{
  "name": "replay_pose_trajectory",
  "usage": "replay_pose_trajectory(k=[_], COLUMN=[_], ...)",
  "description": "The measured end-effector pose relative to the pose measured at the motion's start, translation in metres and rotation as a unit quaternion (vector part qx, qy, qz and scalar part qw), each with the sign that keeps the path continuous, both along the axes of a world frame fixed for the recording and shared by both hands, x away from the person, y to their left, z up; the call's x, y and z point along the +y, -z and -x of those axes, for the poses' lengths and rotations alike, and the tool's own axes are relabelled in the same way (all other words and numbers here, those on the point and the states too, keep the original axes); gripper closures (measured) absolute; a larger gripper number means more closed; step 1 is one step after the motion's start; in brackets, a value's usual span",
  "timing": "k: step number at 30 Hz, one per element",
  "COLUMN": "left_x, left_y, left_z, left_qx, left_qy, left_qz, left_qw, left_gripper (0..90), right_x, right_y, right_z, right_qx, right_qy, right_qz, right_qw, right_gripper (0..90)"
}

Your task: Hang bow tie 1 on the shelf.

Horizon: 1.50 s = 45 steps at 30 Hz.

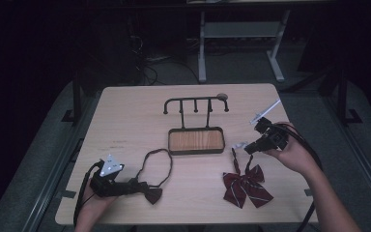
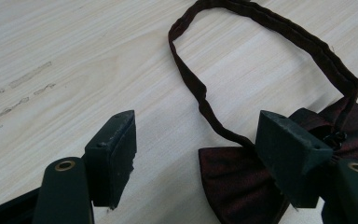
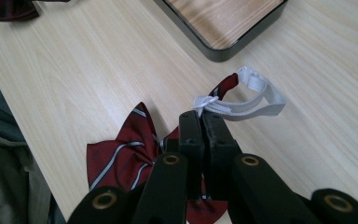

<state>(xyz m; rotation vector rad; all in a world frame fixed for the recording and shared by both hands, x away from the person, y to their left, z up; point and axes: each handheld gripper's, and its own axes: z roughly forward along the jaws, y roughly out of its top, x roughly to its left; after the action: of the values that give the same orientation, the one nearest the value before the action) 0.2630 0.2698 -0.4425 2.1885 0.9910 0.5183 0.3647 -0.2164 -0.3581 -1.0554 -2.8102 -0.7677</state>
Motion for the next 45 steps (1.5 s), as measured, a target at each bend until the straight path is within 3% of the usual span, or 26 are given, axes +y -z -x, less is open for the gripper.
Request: replay_pose_trajectory(k=[28, 45], left_x=[0.000, 0.000], left_y=[0.000, 0.001], left_z=[0.000, -0.001], left_qx=[-0.002, -0.001], left_qy=[0.003, 0.003], left_qz=[-0.006, -0.003], left_qw=[1.0000, 1.0000], left_gripper=[29.7, 29.7], right_x=[0.012, 0.021], right_y=[-0.042, -0.067], right_z=[0.011, 0.008], right_qx=[-0.034, -0.056], right_qy=[-0.029, -0.044], right_qz=[0.000, 0.007], right_qw=[0.9990, 0.9975], right_gripper=[87.1, 87.1])
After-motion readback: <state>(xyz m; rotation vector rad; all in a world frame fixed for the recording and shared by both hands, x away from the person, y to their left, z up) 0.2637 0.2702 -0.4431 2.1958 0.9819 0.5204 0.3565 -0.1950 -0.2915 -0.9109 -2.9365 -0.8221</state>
